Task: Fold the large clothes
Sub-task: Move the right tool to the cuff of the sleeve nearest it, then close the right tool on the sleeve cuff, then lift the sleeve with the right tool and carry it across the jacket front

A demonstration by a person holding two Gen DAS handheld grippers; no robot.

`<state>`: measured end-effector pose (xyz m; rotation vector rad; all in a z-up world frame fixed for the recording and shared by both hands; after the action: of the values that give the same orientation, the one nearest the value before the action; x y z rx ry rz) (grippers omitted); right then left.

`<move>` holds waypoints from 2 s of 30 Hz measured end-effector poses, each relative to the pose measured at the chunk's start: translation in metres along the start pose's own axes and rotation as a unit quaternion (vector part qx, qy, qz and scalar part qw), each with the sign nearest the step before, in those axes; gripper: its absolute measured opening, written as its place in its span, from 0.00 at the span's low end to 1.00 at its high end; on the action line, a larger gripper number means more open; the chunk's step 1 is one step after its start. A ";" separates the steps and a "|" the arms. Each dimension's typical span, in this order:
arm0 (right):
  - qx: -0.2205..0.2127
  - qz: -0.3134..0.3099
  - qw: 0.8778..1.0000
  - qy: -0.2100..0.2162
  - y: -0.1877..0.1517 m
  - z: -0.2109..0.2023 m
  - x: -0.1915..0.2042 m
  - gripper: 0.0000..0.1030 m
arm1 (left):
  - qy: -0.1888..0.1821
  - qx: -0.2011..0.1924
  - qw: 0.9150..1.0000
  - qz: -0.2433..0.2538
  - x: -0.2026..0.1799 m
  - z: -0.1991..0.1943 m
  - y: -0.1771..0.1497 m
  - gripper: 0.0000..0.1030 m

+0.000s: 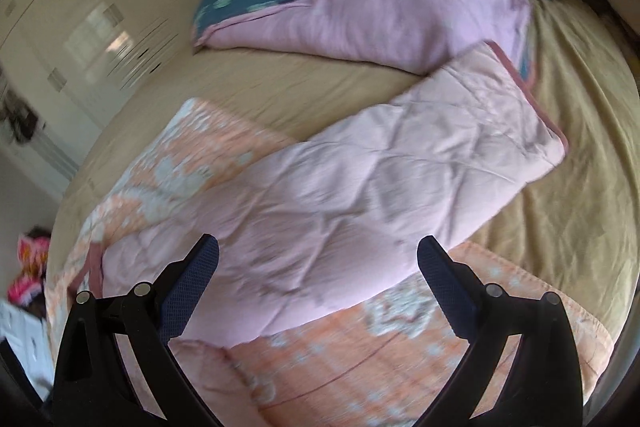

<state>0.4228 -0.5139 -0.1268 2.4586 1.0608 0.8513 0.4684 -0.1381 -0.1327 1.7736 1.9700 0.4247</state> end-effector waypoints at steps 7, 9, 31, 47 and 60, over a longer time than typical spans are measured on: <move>0.011 0.088 0.996 -0.014 0.014 0.019 -0.054 0.96 | 0.012 0.007 1.000 0.010 -0.012 0.007 -0.001 0.92; 0.020 0.111 0.993 -0.021 0.015 0.026 -0.069 0.96 | 0.015 0.008 1.000 0.011 -0.013 0.009 -0.001 0.92; -0.050 0.258 0.961 0.084 0.041 0.051 -0.135 0.23 | 0.030 -0.016 0.999 -0.015 0.045 -0.029 0.011 0.92; -0.139 -0.013 0.971 0.196 0.053 -0.072 0.050 0.15 | 0.002 -0.040 0.999 -0.020 0.078 -0.081 0.015 0.92; -0.135 -0.134 0.954 0.234 0.030 -0.136 0.177 0.15 | -0.018 -0.074 0.997 -0.030 0.117 -0.135 0.031 0.92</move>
<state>0.4487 -0.3943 0.0627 1.8764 1.2908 1.4193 0.4159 -0.0090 -0.0172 1.6150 1.9104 0.5015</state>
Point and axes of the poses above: each gripper's, at about its wrist camera, not at the fingertips, and z roughly the way its jaws point, x to its left, y to its top, the point moved 10 cm from there along z, roughly the way its jaws point, and after that the axes turned 1 degree about y, right-handed, at the moved point
